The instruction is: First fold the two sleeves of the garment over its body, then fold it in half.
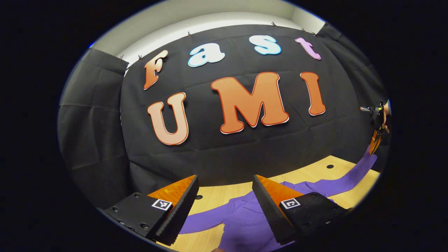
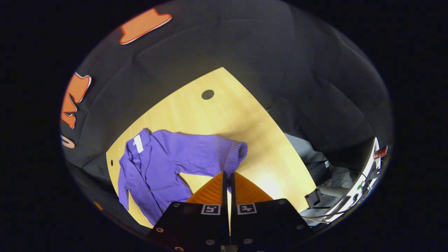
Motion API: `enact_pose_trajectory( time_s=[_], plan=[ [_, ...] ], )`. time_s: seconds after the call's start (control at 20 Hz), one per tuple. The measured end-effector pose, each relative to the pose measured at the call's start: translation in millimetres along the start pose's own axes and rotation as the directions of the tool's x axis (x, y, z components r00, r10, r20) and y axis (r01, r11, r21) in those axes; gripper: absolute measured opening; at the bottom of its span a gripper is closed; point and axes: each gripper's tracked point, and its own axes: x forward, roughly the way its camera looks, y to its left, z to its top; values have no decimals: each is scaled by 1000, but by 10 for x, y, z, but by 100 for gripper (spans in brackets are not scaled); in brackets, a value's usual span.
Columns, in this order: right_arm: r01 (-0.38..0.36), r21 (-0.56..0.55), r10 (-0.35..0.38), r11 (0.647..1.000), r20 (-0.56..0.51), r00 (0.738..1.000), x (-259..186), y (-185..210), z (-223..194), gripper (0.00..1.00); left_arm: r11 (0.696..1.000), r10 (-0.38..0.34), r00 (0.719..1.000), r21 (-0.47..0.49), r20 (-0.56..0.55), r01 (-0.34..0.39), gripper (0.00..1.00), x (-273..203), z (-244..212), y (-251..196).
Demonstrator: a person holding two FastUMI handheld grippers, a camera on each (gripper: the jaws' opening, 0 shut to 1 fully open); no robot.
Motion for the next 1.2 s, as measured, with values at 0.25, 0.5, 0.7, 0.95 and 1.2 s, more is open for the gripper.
enact_pose_trajectory(
  time_s=[0.25, 0.5, 0.7, 0.95, 1.2],
  plan=[
    [-26, -71, 28, 997, 35, 999, -330, 745, -106, 3, 1000, 2, 1000, -17, 8, -2, 96, 11, -59, 220],
    [-57, -169, 66, 984, 49, 997, -502, 1558, -257, 2, 999, 22, 1000, -41, -5, -22, 96, -9, -163, 462],
    [-26, -200, 36, 979, 44, 998, -396, 1749, -380, 2, 998, 35, 999, -45, -8, -35, 97, -13, -183, 596],
    [-68, -246, 52, 967, -71, 996, 85, 1974, -859, 7, 998, 52, 998, -18, -39, -53, 96, -32, -271, 718],
    [-85, -306, 22, 948, -204, 979, 702, 1993, -1249, 27, 994, 108, 993, 32, -57, -106, 96, -58, -271, 852]
  ],
)
